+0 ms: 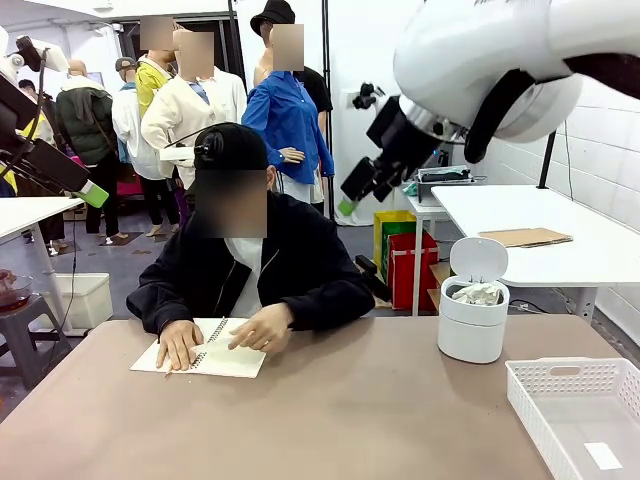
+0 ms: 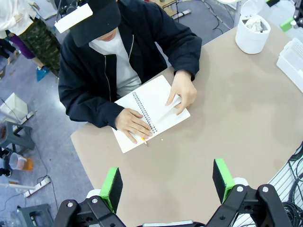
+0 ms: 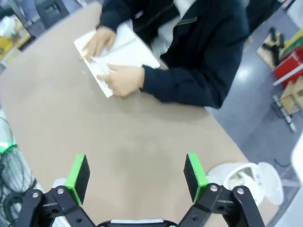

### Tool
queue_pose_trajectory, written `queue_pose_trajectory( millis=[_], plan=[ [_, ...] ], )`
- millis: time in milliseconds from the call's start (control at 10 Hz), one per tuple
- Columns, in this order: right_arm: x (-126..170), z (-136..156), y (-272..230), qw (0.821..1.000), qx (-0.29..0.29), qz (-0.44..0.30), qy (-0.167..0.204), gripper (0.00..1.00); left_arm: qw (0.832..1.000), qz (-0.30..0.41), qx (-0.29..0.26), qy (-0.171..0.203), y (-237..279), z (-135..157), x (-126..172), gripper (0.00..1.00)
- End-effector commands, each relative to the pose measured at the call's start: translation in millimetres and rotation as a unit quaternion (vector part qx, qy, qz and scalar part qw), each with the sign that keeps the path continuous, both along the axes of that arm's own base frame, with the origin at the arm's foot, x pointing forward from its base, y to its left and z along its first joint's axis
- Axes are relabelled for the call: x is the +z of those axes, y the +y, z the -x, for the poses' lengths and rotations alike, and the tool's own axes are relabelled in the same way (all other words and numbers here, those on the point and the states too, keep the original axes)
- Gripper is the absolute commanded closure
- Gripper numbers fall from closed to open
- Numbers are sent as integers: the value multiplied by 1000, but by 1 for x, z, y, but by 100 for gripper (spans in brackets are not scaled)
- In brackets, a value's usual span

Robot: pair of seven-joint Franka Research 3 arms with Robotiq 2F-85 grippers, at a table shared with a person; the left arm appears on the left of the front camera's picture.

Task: Sort the paper based on its condition.
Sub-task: If a person hands you a paper, place it in the Organizing basket , and if it's crumpled, put it in the Trash can.

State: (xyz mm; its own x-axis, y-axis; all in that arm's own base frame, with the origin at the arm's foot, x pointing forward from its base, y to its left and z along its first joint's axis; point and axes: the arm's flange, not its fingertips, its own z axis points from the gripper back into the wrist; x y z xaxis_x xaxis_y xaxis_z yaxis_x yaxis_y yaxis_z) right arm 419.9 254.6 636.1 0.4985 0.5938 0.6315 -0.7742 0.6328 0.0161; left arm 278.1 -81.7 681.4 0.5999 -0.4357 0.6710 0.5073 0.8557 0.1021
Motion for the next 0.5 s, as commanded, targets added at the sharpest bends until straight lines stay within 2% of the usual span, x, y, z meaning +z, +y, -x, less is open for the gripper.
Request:
queue_pose_trajectory(
  millis=[0,200,400],
  plan=[
    [11,-4,5,999,26,-29,-21,0,1000,1,0,0,1,0,0,0],
    [39,-3,8,998,26,-35,-37,0,1000,1,0,0,1,0,0,0],
    [54,-8,6,998,24,-39,-37,0,1000,1,0,0,1,0,0,0]
  ],
)
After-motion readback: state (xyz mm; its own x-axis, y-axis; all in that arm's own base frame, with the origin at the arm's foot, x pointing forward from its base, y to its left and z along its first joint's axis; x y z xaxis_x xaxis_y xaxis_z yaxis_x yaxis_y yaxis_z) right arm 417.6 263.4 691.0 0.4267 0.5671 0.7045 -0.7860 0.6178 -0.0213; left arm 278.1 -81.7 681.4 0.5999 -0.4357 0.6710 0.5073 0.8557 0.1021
